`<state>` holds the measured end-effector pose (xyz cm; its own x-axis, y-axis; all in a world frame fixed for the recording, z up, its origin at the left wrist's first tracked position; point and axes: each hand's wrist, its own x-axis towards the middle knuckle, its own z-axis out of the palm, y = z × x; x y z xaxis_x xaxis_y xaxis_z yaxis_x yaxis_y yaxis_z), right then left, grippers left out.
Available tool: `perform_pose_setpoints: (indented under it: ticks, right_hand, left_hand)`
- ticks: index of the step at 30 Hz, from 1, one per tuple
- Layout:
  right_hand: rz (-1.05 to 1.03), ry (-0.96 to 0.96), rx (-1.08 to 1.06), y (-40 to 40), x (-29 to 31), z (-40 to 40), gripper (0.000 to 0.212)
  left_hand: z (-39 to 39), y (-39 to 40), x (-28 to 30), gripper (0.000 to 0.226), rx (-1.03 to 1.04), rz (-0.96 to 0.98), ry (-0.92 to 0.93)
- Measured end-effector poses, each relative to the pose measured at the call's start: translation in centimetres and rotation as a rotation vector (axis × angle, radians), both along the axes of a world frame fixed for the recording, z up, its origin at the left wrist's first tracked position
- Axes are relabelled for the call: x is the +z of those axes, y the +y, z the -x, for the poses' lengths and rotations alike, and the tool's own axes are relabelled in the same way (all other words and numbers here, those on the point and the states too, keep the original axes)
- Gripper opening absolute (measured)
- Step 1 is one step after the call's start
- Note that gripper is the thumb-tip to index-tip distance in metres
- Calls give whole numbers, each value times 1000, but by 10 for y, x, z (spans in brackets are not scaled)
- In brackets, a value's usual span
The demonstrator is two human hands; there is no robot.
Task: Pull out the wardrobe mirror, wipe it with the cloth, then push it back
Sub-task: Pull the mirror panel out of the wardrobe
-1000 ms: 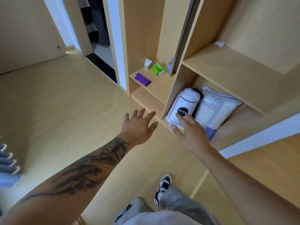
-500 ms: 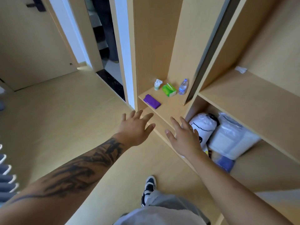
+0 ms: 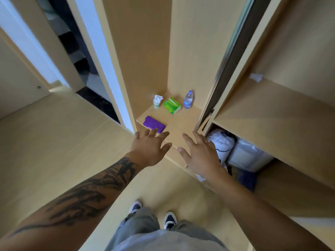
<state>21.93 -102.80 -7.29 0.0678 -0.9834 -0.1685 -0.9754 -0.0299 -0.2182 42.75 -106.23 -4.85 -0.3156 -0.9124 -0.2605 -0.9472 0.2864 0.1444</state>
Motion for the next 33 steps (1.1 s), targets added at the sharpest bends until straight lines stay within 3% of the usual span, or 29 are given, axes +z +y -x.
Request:
perform_pose_setpoints:
  ticks: [7,13,18,23,28,33]
  right_hand:
    - [21,26,-262,-36,15,-1,58]
    - [60,-18,-504,-63,42,-15,61]
    - [117,-34,-660,-88,69,-22,65]
    - [237,-86,-803,-114,103,-19,65]
    - [452,-63,-910,-135,149,-13,72]
    - [668,-104,-819,-138,196,-19,78]
  left_hand:
    - [17,-88,-6,60,-186,-54,90]
    - [25,-169,5,61,-401,4,81]
    - [44,-216,20,59,-531,46,187]
    - [75,-251,40,55,-580,-31,268]
    - [105,-259,67,60,-548,-95,535]
    - [119,-248,95,68,-558,-53,610]
